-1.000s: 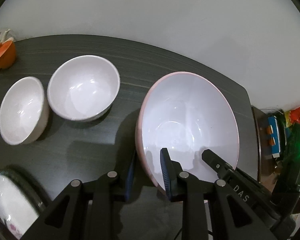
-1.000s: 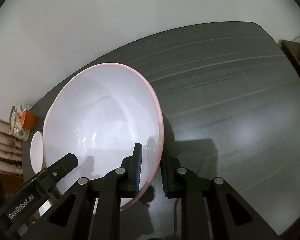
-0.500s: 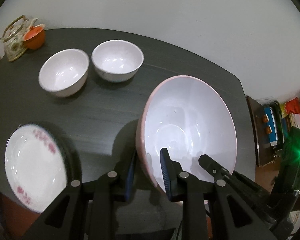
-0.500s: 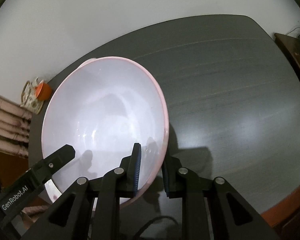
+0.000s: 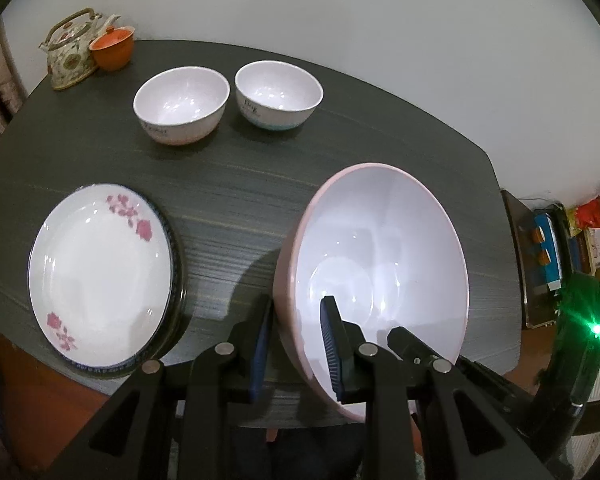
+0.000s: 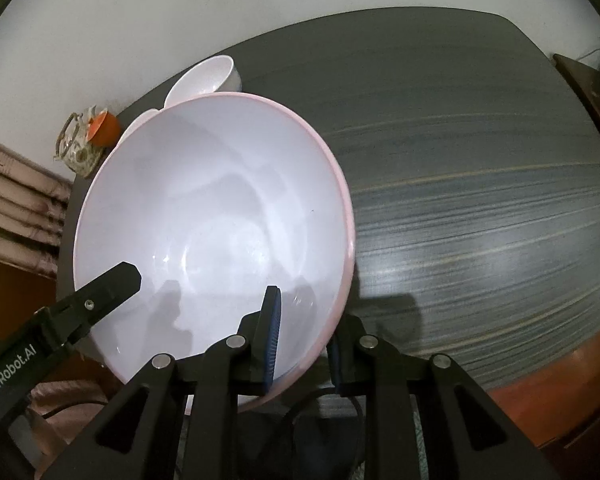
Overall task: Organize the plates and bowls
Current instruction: 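Lift and carry the pink bowl toward the plate stack with the right tool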
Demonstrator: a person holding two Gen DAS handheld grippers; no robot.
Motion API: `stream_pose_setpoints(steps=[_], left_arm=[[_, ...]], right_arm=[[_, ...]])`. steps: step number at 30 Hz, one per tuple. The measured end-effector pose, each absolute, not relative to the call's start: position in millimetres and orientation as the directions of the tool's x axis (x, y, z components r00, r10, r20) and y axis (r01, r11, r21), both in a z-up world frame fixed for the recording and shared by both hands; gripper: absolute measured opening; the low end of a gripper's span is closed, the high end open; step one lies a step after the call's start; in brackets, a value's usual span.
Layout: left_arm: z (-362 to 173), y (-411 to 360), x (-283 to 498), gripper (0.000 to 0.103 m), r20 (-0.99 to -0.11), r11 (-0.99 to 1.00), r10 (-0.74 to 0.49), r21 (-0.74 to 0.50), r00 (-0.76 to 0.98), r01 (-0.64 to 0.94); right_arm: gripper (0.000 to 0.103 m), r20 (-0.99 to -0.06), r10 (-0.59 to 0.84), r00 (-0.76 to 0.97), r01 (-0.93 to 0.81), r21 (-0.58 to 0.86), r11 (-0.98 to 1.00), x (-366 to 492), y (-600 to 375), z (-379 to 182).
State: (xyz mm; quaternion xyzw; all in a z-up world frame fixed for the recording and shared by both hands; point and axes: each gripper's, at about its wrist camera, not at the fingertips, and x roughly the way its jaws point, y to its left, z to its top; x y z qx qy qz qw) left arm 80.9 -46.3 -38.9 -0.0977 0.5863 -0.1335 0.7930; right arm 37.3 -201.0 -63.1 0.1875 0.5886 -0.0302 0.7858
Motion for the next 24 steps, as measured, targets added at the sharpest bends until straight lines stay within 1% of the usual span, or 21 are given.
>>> stream_pose_setpoints(steps=[10,24], left_arm=[[-64.0,-41.9,72.6,0.025,-0.912,0.947,-0.32,-0.31,0.256,0.08],[-93.3,-49.1,77.5,0.025,-0.927,0.95,-0.313,-0.305,0.206,0.072]], right_arm=[[0.021,-0.943,0.175,0.283,0.266,0.253,0.93,13.4,-199.5,-76.2],[0.023,-0.955,0.155,0.255,0.284,0.227,0.931,20.2,-197.0,-95.1]])
